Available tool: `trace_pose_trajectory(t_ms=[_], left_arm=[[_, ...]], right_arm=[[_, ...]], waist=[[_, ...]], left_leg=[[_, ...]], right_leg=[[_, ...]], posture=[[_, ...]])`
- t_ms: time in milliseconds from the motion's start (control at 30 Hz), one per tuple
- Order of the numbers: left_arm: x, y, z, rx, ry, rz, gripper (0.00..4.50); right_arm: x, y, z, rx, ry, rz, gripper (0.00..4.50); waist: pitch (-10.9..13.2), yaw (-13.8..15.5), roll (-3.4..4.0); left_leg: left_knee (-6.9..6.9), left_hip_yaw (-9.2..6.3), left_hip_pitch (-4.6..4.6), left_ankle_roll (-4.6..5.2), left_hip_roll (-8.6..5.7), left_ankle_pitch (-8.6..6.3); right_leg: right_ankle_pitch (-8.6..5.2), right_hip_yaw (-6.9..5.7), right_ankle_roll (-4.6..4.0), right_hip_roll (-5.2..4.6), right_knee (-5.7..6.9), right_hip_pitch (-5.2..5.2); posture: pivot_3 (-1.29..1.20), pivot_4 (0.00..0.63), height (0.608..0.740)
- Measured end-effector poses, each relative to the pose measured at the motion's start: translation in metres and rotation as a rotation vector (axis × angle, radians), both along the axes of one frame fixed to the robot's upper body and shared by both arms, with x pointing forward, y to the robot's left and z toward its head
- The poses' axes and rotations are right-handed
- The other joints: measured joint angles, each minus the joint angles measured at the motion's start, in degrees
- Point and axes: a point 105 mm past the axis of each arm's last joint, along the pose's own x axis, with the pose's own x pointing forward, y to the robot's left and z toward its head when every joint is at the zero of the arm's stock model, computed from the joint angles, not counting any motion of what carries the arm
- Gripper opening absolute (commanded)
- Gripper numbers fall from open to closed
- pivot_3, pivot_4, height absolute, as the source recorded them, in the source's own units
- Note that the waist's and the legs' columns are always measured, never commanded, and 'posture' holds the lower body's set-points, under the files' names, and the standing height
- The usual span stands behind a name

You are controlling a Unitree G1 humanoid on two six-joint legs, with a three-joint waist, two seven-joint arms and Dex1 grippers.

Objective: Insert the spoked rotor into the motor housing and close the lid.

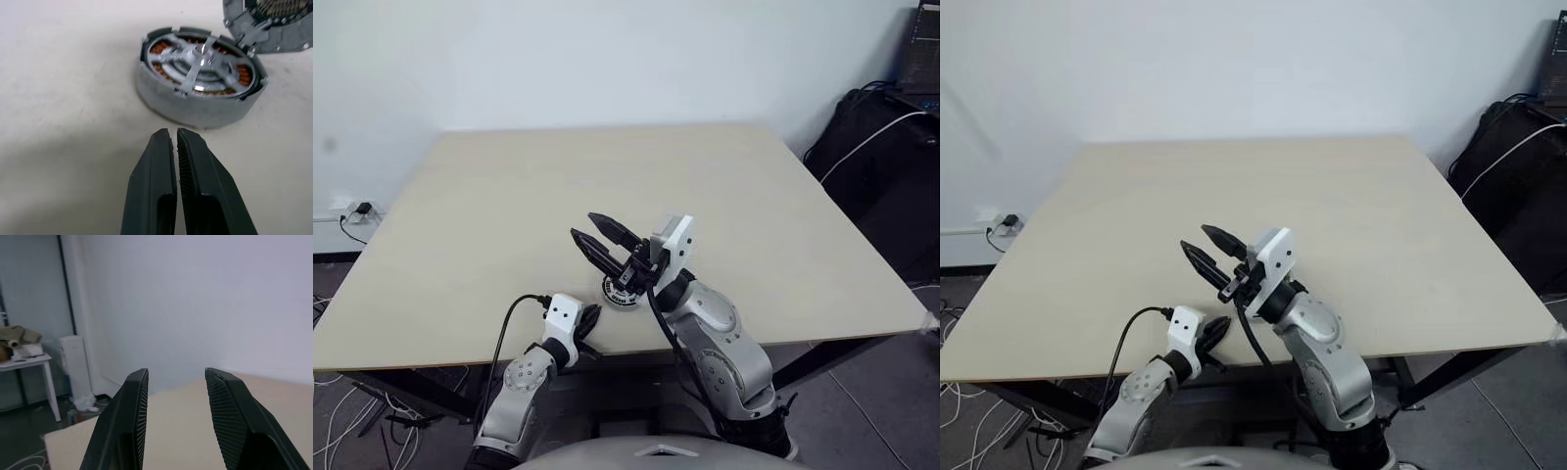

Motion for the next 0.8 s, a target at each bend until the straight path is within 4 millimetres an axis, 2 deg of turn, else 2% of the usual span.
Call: trace_pose_trajectory(t_ms=[800], left_arm=[[-0.0005, 0.0005, -0.0005, 0.001, 0.003, -0.004, 0.29]], right_arm=[[0.0023, -0.001, -0.0006, -0.012, 0.006, -0.003, 2.0]], waist=[[0.01, 0.07, 0.01]], left_leg=[[-0.01, -0.01, -0.01, 0.01, 0.0, 0.0]], right_leg=[[0.0, 0.0, 0.0, 0.0, -0.01, -0.02]], posture=[[0.0, 0.0, 0.74]])
